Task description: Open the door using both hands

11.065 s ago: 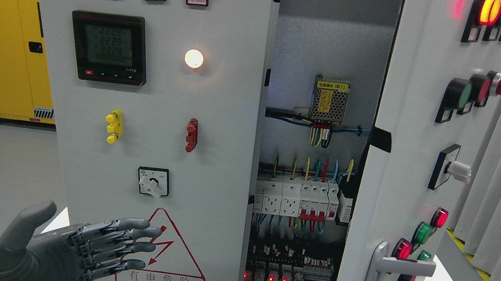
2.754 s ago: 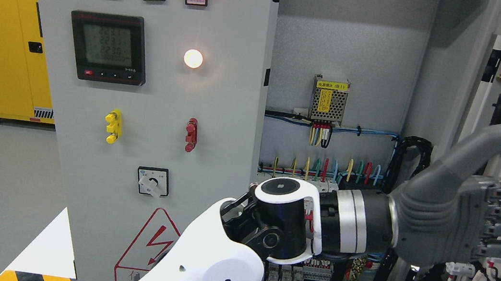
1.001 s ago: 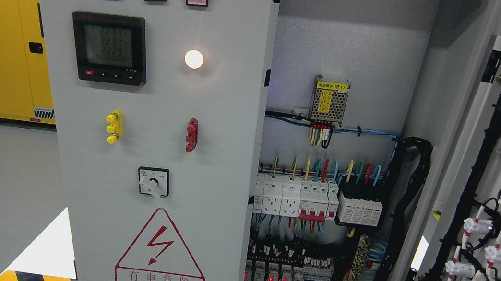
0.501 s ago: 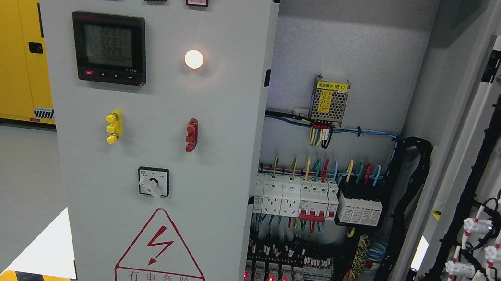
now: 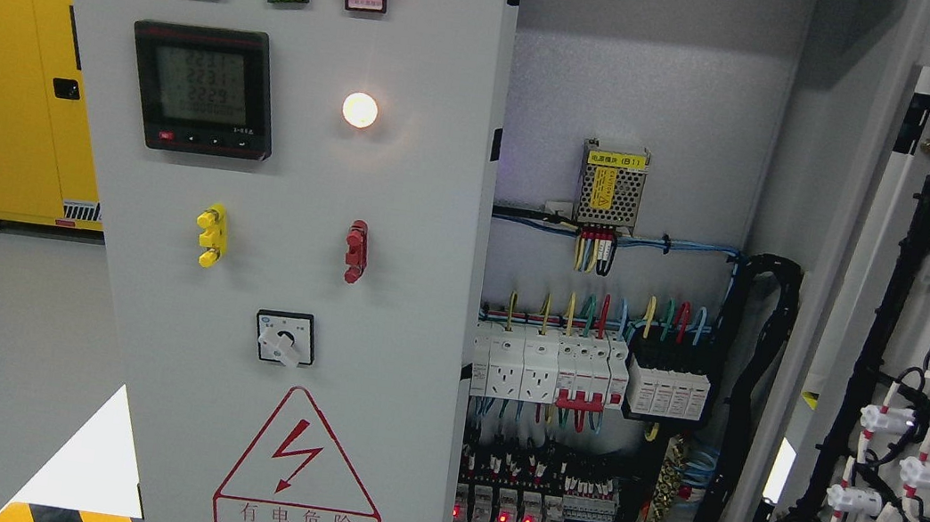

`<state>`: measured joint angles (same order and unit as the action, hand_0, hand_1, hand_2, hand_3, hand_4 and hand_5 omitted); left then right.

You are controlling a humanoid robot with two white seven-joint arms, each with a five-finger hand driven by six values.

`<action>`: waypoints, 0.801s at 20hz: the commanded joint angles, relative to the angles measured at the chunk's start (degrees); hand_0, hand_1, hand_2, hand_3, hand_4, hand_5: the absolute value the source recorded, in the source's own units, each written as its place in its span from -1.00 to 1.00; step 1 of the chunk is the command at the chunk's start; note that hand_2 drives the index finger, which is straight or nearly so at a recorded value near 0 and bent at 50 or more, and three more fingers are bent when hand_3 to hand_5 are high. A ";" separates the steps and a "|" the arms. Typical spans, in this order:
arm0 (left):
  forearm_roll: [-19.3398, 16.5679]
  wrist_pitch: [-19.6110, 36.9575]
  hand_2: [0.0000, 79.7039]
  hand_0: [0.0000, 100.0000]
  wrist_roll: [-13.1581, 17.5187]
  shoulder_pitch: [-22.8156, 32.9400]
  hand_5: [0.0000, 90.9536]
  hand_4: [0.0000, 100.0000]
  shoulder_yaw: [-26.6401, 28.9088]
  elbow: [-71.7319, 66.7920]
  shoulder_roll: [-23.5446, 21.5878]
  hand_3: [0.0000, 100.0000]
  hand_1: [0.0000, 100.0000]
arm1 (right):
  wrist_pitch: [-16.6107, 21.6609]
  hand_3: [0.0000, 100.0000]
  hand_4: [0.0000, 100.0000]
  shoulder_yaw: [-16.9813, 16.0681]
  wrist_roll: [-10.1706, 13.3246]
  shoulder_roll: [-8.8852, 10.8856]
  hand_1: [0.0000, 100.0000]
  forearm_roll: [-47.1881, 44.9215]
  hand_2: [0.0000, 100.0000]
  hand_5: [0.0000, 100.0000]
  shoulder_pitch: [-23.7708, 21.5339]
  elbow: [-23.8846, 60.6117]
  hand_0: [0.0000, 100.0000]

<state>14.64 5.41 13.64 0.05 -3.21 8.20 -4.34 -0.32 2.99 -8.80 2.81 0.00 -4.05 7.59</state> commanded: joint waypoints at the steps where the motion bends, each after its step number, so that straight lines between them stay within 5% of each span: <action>1: -2.16 0.12 -1.00 -1.00 -1.86 1.09 -1.00 -1.00 -1.53 -10.84 0.64 -1.00 -1.00 | -0.03 -1.00 -1.00 -0.18 0.01 0.09 -0.76 -1.85 -1.00 -1.00 0.01 0.06 -0.60; 6: -2.07 0.21 -1.00 -1.00 -5.55 1.09 -1.00 -1.00 -1.88 -10.49 0.91 -1.00 -1.00 | -0.03 -1.00 -1.00 0.26 0.01 0.09 -0.76 -1.85 -1.00 -1.00 0.09 0.06 -0.60; 16: -1.99 0.13 -1.00 -1.00 -5.46 0.48 -1.00 -1.00 -1.88 -10.31 1.87 -1.00 -1.00 | 0.32 -1.00 -1.00 -0.36 0.10 -0.09 -0.76 -1.93 -1.00 -1.00 -0.08 4.70 -0.60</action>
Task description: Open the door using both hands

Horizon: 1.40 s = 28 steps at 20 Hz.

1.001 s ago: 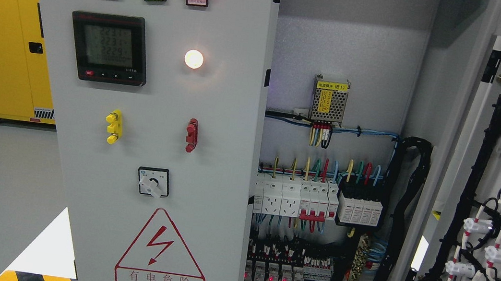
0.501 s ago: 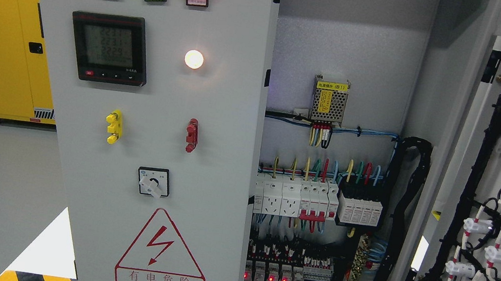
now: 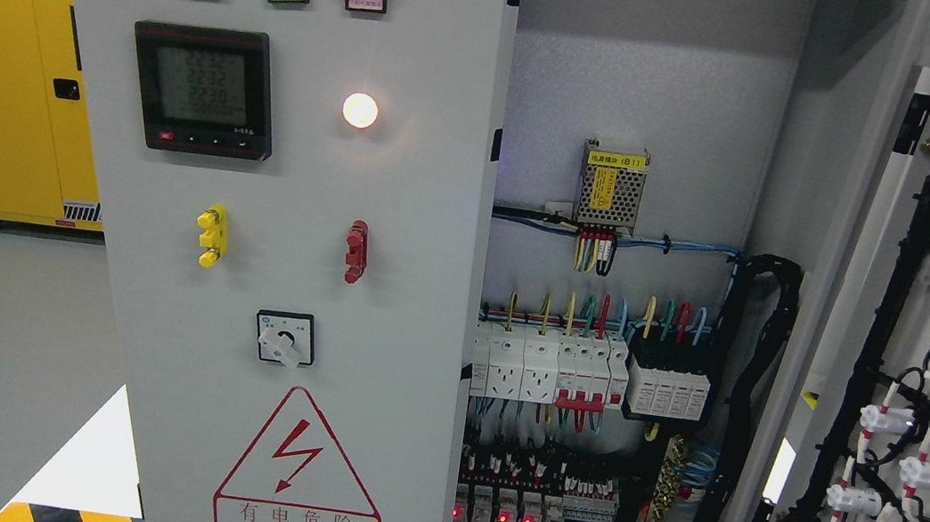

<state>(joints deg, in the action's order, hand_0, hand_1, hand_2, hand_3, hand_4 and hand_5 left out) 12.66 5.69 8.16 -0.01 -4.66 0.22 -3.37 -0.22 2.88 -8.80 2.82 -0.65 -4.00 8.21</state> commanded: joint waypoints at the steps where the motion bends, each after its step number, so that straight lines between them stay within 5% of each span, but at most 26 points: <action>1: 0.08 -0.16 -1.00 -1.00 0.02 0.53 -1.00 -1.00 -0.35 -2.33 1.00 -1.00 -1.00 | 0.48 -1.00 -1.00 0.19 0.02 -0.09 -0.76 -1.38 -1.00 -1.00 -0.65 7.40 -0.60; 5: -0.01 -0.16 -1.00 -1.00 0.28 0.27 -1.00 -1.00 -0.44 -2.33 0.91 -1.00 -1.00 | 1.28 -1.00 -1.00 0.55 0.10 0.70 -0.76 -1.38 -1.00 -1.00 -7.15 32.50 -0.60; 8: -0.01 -0.16 -1.00 -1.00 0.28 0.27 -1.00 -1.00 -0.44 -2.33 0.65 -1.00 -1.00 | 1.19 -1.00 -1.00 1.25 0.19 3.06 -0.76 -1.55 -1.00 -1.00 -12.59 52.81 -0.60; 15: -0.01 -0.16 -1.00 -1.00 0.28 0.36 -1.00 -1.00 -0.44 -2.42 0.38 -1.00 -1.00 | 1.28 -1.00 -1.00 8.10 0.10 7.11 -0.76 -1.64 -1.00 -1.00 -22.71 92.64 -0.60; 21: -0.01 -0.07 -1.00 -1.00 0.37 0.36 -1.00 -1.00 -0.44 -2.42 0.29 -1.00 -1.00 | 1.63 -1.00 -1.00 11.54 0.10 7.56 -0.76 -1.64 -1.00 -1.00 -22.28 107.17 -0.60; 28: -0.01 0.02 -1.00 -1.00 0.37 0.44 -1.00 -1.00 -0.44 -2.33 0.29 -1.00 -1.00 | 9.80 -1.00 -1.00 13.82 0.63 6.42 -0.76 -2.08 -1.00 -1.00 -15.96 111.32 -0.60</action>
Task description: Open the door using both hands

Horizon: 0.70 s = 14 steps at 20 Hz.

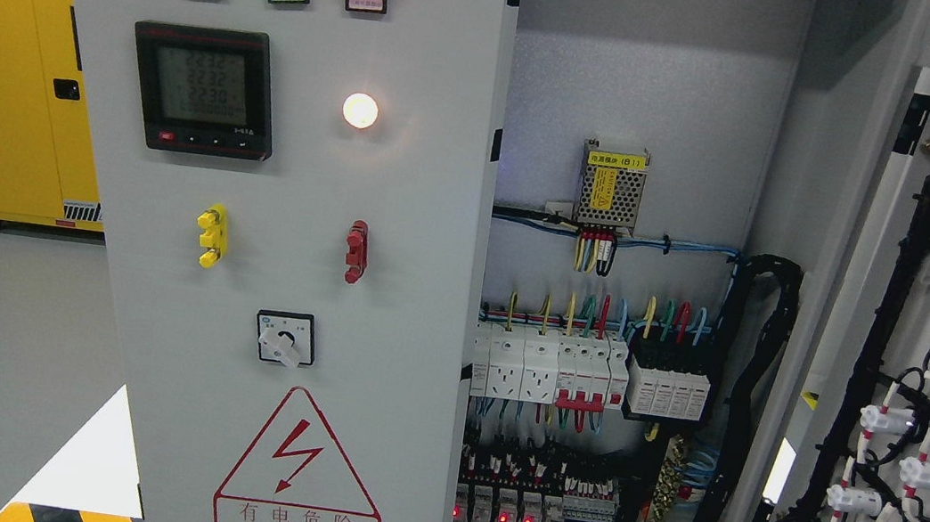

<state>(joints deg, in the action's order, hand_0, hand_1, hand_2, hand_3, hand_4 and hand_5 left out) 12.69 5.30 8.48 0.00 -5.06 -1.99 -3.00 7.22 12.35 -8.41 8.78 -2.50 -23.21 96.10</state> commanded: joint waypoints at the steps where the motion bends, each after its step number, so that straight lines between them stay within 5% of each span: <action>1: 0.05 0.41 -1.00 -1.00 0.04 0.44 -1.00 -1.00 -0.03 -0.12 -0.16 -1.00 -1.00 | 2.62 -1.00 -1.00 4.26 0.32 -0.34 -0.76 -0.31 -1.00 -1.00 4.82 23.43 -0.60; 8: 0.05 0.41 -1.00 -1.00 0.04 0.35 -1.00 -1.00 -0.03 -0.12 -0.16 -1.00 -1.00 | 4.29 -1.00 -1.00 3.73 0.50 -4.64 -0.76 -0.31 -1.00 -1.00 14.23 23.43 -0.60; 14: 0.05 0.41 -1.00 -1.00 0.04 0.36 -1.00 -1.00 -0.03 -0.12 -0.16 -1.00 -1.00 | -0.44 -1.00 -1.00 3.21 0.59 -8.60 -0.76 -0.57 -1.00 -1.00 23.81 22.55 -0.60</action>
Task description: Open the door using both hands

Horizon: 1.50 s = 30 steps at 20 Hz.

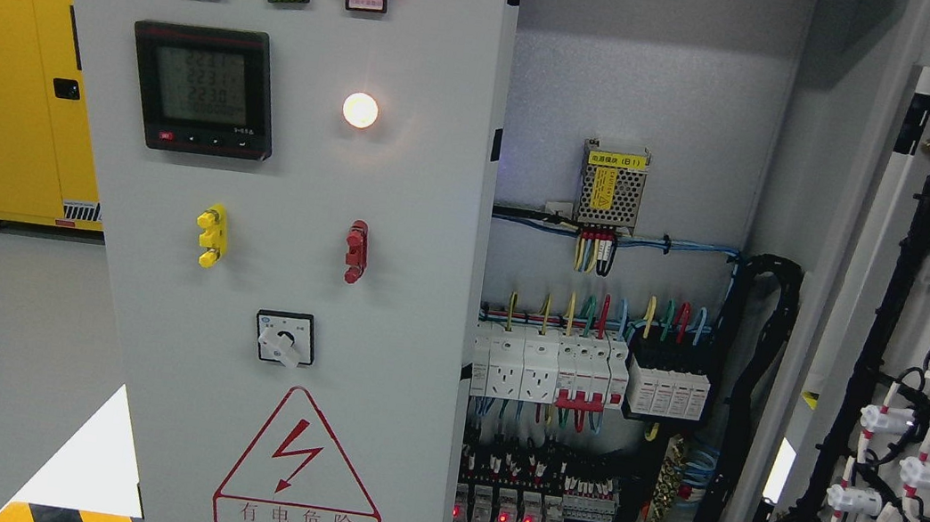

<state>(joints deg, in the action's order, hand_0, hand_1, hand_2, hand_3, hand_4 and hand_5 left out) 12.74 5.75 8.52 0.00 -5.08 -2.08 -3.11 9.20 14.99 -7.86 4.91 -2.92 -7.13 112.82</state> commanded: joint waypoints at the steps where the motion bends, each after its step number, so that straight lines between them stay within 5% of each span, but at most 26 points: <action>1: 0.01 -0.03 -1.00 -1.00 0.10 0.44 -1.00 -1.00 -0.01 -0.03 -0.05 -1.00 -1.00 | -3.99 -1.00 -1.00 0.39 0.03 -5.35 -0.76 -0.16 -1.00 -1.00 9.14 5.58 -0.60; 7: 0.01 -0.03 -1.00 -1.00 0.10 0.44 -1.00 -1.00 -0.01 -0.12 -0.05 -1.00 -1.00 | -11.21 -1.00 -1.00 0.13 -0.05 -7.11 -0.76 -0.16 -1.00 -1.00 18.54 0.31 -0.60; 14: 0.01 -0.12 -1.00 -1.00 0.10 0.79 -1.00 -1.00 0.07 -0.20 -0.05 -1.00 -1.00 | -17.36 -1.00 -1.00 -1.01 0.03 -12.12 -0.76 -0.16 -1.00 -1.00 28.30 -7.34 -0.60; 22: 0.01 -0.12 -1.00 -1.00 0.10 0.96 -1.00 -1.00 0.07 -0.20 0.04 -1.00 -1.00 | -23.96 -1.00 -1.00 -3.03 -0.06 -12.03 -0.76 -5.59 -1.00 -1.00 34.28 -14.37 -0.60; 30: -0.08 -0.12 -1.00 -1.00 0.10 0.96 -1.00 -1.00 -0.01 -0.20 0.04 -1.00 -1.00 | -23.96 -1.00 -1.00 -4.88 -0.05 -11.68 -0.76 -5.96 -1.00 -1.00 37.98 -19.21 -0.60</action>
<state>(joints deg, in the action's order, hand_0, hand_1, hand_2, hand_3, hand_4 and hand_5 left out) 12.68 5.64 8.62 0.00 -5.08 -2.25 -3.11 -14.65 12.04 -7.89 -5.63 -7.88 27.82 100.59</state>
